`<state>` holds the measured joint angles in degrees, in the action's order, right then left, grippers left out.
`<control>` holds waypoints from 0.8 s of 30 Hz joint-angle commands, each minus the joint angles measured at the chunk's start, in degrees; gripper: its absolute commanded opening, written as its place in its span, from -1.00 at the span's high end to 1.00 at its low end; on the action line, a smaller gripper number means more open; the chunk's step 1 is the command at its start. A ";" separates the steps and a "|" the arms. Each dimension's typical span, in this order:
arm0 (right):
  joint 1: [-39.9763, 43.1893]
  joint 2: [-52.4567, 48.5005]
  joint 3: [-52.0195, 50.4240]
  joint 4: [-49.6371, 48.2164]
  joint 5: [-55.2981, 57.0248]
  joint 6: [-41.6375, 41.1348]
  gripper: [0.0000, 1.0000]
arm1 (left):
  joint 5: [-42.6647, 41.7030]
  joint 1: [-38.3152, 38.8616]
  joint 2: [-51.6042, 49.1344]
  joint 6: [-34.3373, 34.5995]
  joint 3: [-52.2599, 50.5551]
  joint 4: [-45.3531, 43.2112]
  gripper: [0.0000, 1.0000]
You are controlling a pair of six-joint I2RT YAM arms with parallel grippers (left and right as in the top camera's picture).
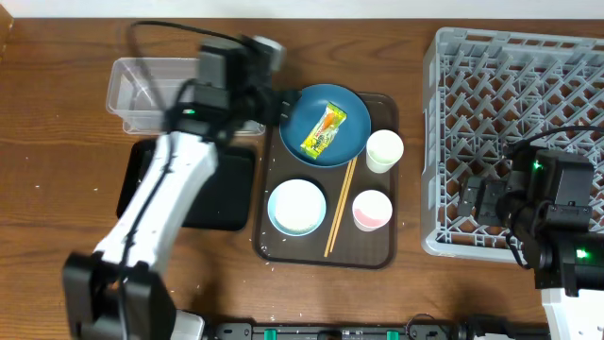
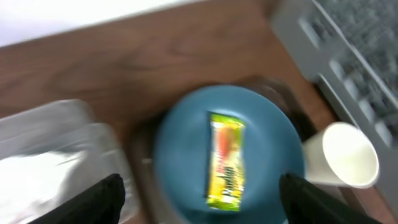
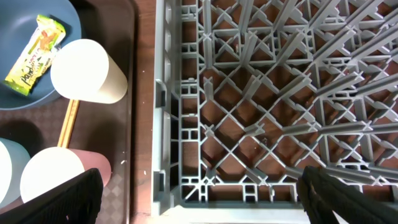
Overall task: Sort waste into correct bins and load items into the dishwasher rack
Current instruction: 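Reach the left gripper back to the plate and grasp the yellow wrapper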
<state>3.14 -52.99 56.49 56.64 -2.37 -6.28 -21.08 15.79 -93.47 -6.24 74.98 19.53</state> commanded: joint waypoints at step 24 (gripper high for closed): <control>-0.11 0.22 1.09 1.44 -0.04 0.76 -0.99 | 8.74 9.29 -24.24 -2.34 0.50 -3.15 0.26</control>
<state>3.14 -52.99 56.51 58.04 -2.35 -6.28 -13.17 24.56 -116.92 -7.99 74.98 16.38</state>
